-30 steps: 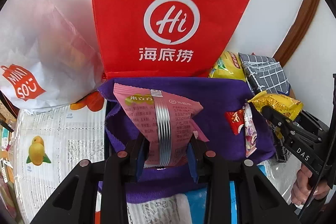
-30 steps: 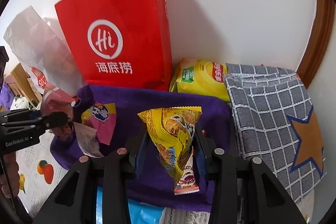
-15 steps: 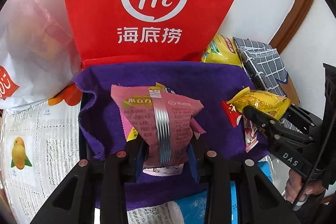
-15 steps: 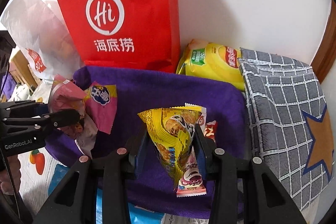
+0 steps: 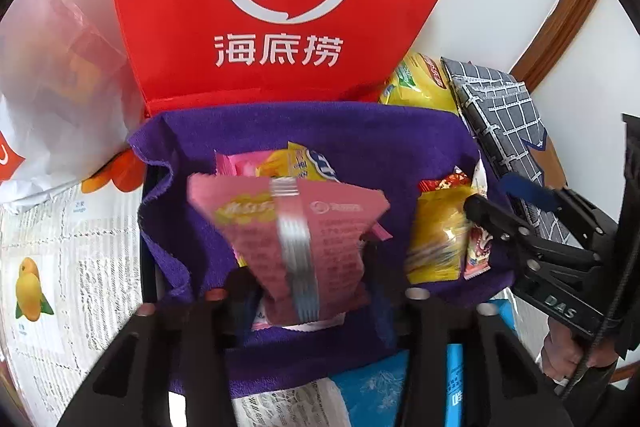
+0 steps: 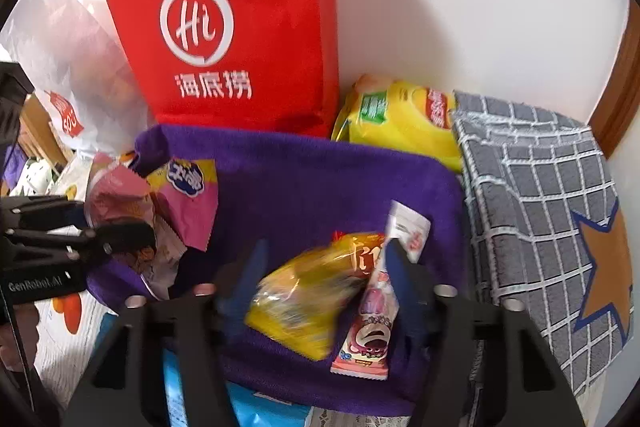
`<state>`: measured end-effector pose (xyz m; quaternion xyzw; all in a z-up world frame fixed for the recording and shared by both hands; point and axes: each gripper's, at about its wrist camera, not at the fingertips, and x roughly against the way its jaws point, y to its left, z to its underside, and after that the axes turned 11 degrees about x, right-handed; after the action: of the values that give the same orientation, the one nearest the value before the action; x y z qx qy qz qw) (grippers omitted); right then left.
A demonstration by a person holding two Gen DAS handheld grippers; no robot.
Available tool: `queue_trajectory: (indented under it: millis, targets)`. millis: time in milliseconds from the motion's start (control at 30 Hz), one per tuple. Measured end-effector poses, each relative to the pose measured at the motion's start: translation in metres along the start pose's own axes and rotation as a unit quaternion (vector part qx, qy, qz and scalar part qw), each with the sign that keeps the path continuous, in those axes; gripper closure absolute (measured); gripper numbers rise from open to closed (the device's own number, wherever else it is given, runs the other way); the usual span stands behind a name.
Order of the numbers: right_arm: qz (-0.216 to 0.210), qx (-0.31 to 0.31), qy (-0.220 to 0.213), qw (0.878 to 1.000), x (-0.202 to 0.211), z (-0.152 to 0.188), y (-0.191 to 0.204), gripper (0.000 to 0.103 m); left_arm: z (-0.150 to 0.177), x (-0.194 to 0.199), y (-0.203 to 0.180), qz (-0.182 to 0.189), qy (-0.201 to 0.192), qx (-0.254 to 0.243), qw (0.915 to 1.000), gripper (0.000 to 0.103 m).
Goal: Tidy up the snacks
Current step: 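Open both grippers to drop the chip bag and wafer packet onto the towel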
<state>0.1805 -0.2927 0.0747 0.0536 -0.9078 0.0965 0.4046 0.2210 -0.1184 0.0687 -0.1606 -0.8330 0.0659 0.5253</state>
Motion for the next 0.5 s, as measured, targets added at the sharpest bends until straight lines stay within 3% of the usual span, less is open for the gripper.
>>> queue_trajectory:
  millis: [133, 500]
  targets:
    - [0.008, -0.004, -0.015, 1.000, 0.014, -0.002, -0.001, 0.033, 0.002, 0.008, -0.006, -0.021, -0.014, -0.008, 0.9996, 0.036]
    - [0.033, -0.033, -0.026, 0.999, 0.059, 0.014, -0.007, 0.033, 0.015, 0.049, -0.009, -0.015, -0.038, -0.005, 0.9992, 0.033]
